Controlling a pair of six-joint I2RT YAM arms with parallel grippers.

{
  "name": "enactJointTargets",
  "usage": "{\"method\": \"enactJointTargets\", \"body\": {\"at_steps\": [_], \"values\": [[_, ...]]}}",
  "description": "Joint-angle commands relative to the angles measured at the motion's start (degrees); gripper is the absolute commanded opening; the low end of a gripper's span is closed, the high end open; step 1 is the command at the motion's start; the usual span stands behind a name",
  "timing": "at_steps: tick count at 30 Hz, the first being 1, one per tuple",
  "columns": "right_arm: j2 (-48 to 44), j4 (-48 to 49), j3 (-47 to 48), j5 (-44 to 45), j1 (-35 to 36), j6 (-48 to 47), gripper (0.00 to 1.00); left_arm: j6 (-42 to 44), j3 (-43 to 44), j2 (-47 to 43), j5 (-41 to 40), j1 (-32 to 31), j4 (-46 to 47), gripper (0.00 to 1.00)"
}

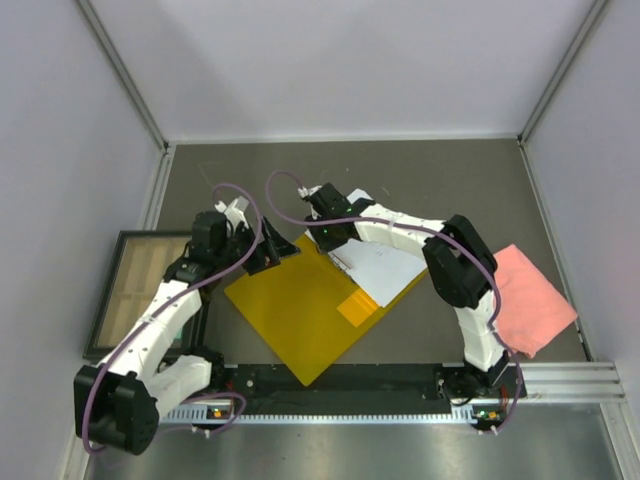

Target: Put the files into the folder

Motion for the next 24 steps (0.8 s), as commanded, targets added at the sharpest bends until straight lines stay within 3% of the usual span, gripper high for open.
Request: {"method": "enactJointTargets", "body": {"at_steps": [1, 14, 19, 24], "values": [[2.0, 2.5, 3.6, -2.4, 0.5, -0.5, 0.29, 0.2, -1.0, 0.2, -0.3, -0.3, 1.4, 0.88], [3.5, 2.7, 4.8, 0.7, 0.5, -2.5, 0.29, 0.4, -1.7, 2.3, 0.0, -0.4, 2.8, 0.88], [3.7, 2.7, 5.1, 0.9, 0.5, -2.8, 0.21, 0.2, -1.9, 3.3, -0.1, -0.6, 3.3, 0.88], [4.0, 2.3, 5.8, 1.2, 0.5, -3.0, 0.21, 0.2, -2.1, 4.3, -0.2, -1.1, 3.7, 0.88]]}}
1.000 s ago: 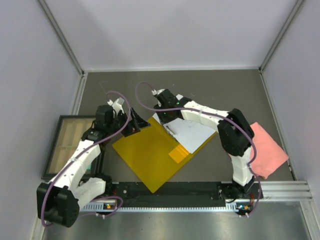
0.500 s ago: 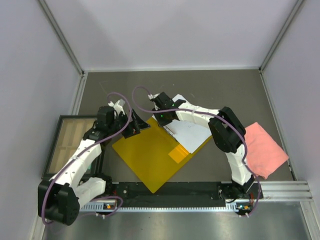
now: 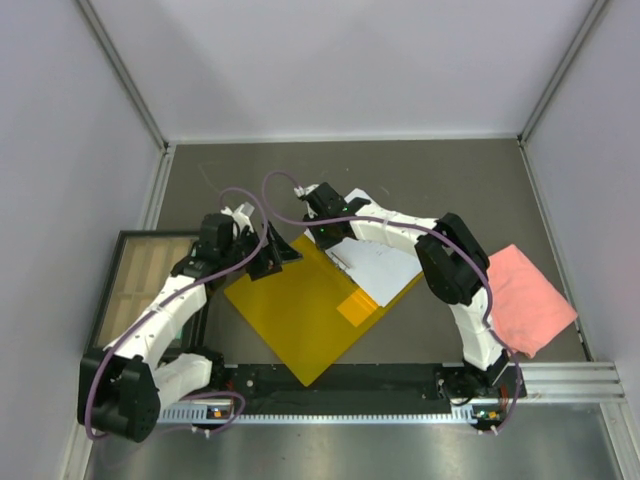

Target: Put the files into the folder

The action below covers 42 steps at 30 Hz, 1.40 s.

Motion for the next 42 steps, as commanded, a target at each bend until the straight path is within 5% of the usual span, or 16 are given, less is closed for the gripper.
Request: {"method": "enactJointTargets", "body": {"at_steps": [1, 10, 19, 22, 28, 34, 42], "values": [[0.4, 0.7, 3.2, 0.9, 0.5, -0.9, 0.22, 0.2, -0.4, 0.5, 0.1, -0.5, 3.1, 0.88], [0.4, 0.8, 3.0, 0.7, 0.5, -1.0, 0.2, 0.2, -0.5, 0.5, -0.3, -1.0, 3.1, 0.88], [-2.5, 0.9, 2.3, 1.1, 0.5, -0.8, 0.04, -2.5, -1.1, 3.5, -4.8, -1.3, 3.3, 0.81], [-4.5, 2.1, 0.3, 1.6, 0.5, -0.7, 0.02, -5.2, -0.1, 7.8, -4.2, -1.3, 7.3, 0.72], [-5.5, 3.0, -1.3, 1.3, 0.5, -0.1, 0.0, -8.4, 4.9, 17.6, -6.5, -1.1, 16.1, 0.33], [-6.9, 3.8, -3.0, 1.6, 0.5, 0.2, 0.0, -12.7, 9.3, 29.3, -4.5, -1.3, 23.9, 0.17], [-9.3, 4.6, -5.1, -0.3, 0.5, 1.9, 0.0, -14.3, 9.7, 34.6, -7.5, -1.1, 27.1, 0.1]]}}
